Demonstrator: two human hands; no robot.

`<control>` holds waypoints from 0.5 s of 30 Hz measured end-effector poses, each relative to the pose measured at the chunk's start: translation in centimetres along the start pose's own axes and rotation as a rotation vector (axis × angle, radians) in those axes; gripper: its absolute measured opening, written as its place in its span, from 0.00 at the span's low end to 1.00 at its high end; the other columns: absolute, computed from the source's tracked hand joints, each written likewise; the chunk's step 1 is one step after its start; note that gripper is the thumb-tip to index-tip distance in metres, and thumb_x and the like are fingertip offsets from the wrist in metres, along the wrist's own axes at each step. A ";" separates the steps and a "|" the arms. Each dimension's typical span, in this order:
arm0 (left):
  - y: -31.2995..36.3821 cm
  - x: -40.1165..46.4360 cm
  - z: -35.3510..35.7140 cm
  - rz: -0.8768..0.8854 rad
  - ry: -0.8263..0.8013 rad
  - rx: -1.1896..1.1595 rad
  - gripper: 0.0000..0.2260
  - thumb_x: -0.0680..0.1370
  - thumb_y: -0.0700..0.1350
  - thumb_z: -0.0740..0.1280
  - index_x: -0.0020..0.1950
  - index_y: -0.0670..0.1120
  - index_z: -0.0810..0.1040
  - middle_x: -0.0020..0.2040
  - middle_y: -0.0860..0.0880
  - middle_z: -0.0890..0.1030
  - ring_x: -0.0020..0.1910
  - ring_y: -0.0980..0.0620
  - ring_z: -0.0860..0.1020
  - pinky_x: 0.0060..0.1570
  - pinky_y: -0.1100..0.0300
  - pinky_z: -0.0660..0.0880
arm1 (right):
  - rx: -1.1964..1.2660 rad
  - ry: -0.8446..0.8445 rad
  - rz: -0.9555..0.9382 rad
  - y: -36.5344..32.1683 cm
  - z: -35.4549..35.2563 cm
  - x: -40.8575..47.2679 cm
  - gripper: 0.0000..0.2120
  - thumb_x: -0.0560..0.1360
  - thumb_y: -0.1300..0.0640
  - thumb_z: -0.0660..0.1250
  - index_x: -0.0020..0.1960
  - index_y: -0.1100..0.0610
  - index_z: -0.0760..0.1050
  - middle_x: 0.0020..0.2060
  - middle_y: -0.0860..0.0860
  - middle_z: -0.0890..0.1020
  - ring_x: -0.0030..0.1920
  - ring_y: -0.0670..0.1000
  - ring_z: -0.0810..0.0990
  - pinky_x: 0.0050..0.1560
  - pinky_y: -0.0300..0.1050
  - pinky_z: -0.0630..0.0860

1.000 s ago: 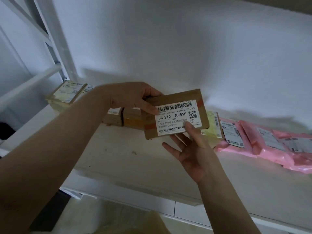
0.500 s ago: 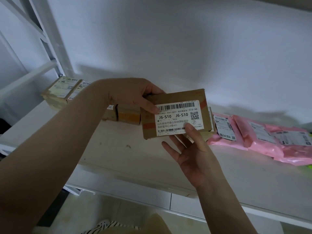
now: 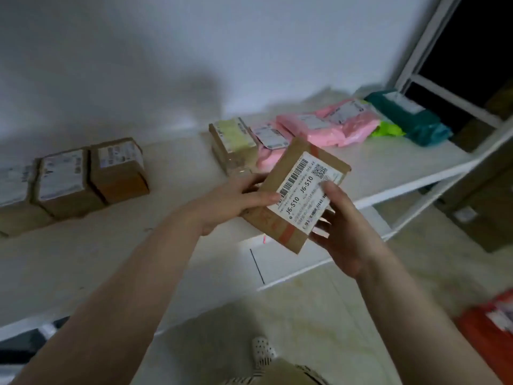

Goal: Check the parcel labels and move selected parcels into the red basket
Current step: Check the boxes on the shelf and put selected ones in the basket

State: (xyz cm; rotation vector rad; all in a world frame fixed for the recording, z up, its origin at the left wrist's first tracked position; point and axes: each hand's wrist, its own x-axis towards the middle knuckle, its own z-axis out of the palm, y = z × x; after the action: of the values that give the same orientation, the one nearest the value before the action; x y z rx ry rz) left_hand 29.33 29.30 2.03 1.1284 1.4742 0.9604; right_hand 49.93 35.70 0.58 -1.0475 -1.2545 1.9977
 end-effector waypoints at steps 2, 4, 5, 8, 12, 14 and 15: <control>-0.7 0.3 6.0 -0.018 -0.180 0.022 0.30 0.68 0.53 0.74 0.69 0.50 0.73 0.56 0.54 0.84 0.53 0.57 0.83 0.54 0.61 0.78 | 0.082 0.246 -0.026 3.0 -3.4 -5.3 0.18 0.69 0.36 0.69 0.52 0.45 0.81 0.47 0.47 0.87 0.54 0.51 0.82 0.61 0.54 0.75; -1.5 0.6 8.0 -0.011 -0.120 -0.011 0.38 0.64 0.59 0.74 0.71 0.49 0.71 0.55 0.54 0.84 0.51 0.56 0.84 0.58 0.56 0.77 | 0.036 0.236 -0.014 4.6 -4.2 -6.7 0.21 0.69 0.35 0.67 0.57 0.43 0.80 0.53 0.46 0.86 0.58 0.51 0.81 0.62 0.55 0.74; -1.7 0.8 9.4 -0.015 -0.109 -0.028 0.39 0.63 0.61 0.73 0.71 0.49 0.72 0.55 0.54 0.85 0.51 0.56 0.84 0.59 0.54 0.77 | 0.025 0.246 0.010 5.5 -5.0 -7.6 0.24 0.68 0.36 0.68 0.61 0.43 0.79 0.55 0.46 0.85 0.60 0.51 0.81 0.62 0.55 0.74; -2.2 1.0 15.3 -0.022 -0.198 -0.005 0.37 0.64 0.64 0.72 0.70 0.50 0.73 0.53 0.54 0.85 0.49 0.56 0.84 0.57 0.53 0.78 | 0.085 0.313 0.031 7.8 -8.3 -12.2 0.28 0.66 0.42 0.73 0.65 0.45 0.76 0.57 0.46 0.84 0.60 0.52 0.81 0.62 0.55 0.76; -2.0 0.7 22.9 -0.010 -0.349 0.077 0.34 0.67 0.65 0.71 0.68 0.51 0.75 0.54 0.53 0.85 0.50 0.54 0.84 0.56 0.53 0.79 | 0.195 0.468 -0.011 9.8 -13.2 -17.5 0.21 0.68 0.46 0.71 0.60 0.48 0.79 0.53 0.48 0.85 0.56 0.51 0.82 0.65 0.55 0.75; -1.5 0.9 26.3 -0.007 -0.402 0.104 0.34 0.65 0.67 0.70 0.67 0.52 0.76 0.54 0.53 0.85 0.51 0.53 0.84 0.56 0.52 0.79 | 0.229 0.516 -0.024 10.4 -15.7 -19.5 0.21 0.68 0.46 0.70 0.60 0.48 0.78 0.52 0.48 0.85 0.55 0.51 0.82 0.64 0.53 0.76; -1.3 1.0 28.1 0.001 -0.432 0.112 0.32 0.66 0.66 0.70 0.65 0.52 0.77 0.54 0.53 0.85 0.51 0.53 0.84 0.56 0.52 0.79 | 0.239 0.534 -0.028 10.7 -17.0 -20.5 0.21 0.68 0.46 0.70 0.60 0.48 0.78 0.52 0.48 0.85 0.54 0.51 0.82 0.63 0.52 0.77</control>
State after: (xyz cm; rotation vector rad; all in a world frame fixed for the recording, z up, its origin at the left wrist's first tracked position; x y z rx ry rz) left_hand 56.69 30.37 -4.52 1.3215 1.1833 0.5901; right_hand 74.79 23.57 -6.94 -1.3139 -0.7242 1.6377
